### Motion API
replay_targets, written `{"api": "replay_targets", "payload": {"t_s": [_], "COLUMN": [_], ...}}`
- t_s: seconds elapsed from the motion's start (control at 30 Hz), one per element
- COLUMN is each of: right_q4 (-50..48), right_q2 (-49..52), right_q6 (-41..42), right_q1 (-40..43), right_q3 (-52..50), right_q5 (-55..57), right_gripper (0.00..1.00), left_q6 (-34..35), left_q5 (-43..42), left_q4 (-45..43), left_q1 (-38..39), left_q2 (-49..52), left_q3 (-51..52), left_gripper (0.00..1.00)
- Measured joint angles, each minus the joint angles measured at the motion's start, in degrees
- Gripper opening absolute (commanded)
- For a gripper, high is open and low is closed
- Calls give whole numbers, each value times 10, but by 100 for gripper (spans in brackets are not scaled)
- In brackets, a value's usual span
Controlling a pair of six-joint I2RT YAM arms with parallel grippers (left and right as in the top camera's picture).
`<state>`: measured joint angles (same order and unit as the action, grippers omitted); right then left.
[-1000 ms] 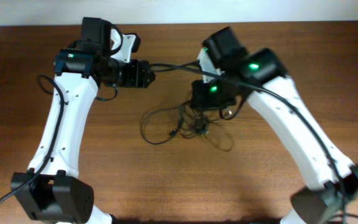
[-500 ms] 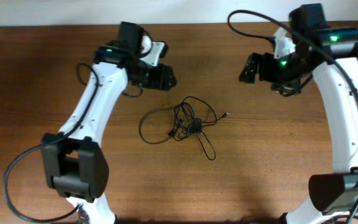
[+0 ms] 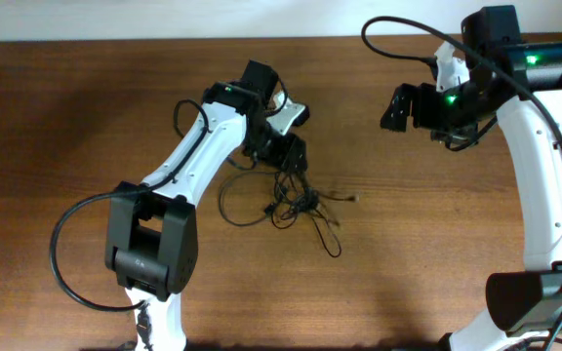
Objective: Untangle cables
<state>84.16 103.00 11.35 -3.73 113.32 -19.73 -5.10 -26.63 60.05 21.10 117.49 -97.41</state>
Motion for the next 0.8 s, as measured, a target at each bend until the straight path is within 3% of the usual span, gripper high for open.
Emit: {"api": "replay_targets", "payload": {"t_s": [0.23,0.33,0.43,0.7,0.8], "right_q4": [0,0,0,0,1], "right_q2": [0,0,0,0,0], "right_q6": [0,0,0,0,0], "right_q1": [0,0,0,0,0], "right_q3": [0,0,0,0,0], "right_q5": [2,2,2,4,4], "right_gripper": [99,99,99,99,99], "left_q6": [-21,-49,-64,-240,-290], "left_q5": [16,17,18,-72,-92], "left_q4": [40,16,-16,14,77], "left_q1": [0,0,0,0,0], "left_q2": [0,0,3,34,34], "left_q3": [0,0,0,0,-9], "left_gripper": [62,55,58,57,57]}}
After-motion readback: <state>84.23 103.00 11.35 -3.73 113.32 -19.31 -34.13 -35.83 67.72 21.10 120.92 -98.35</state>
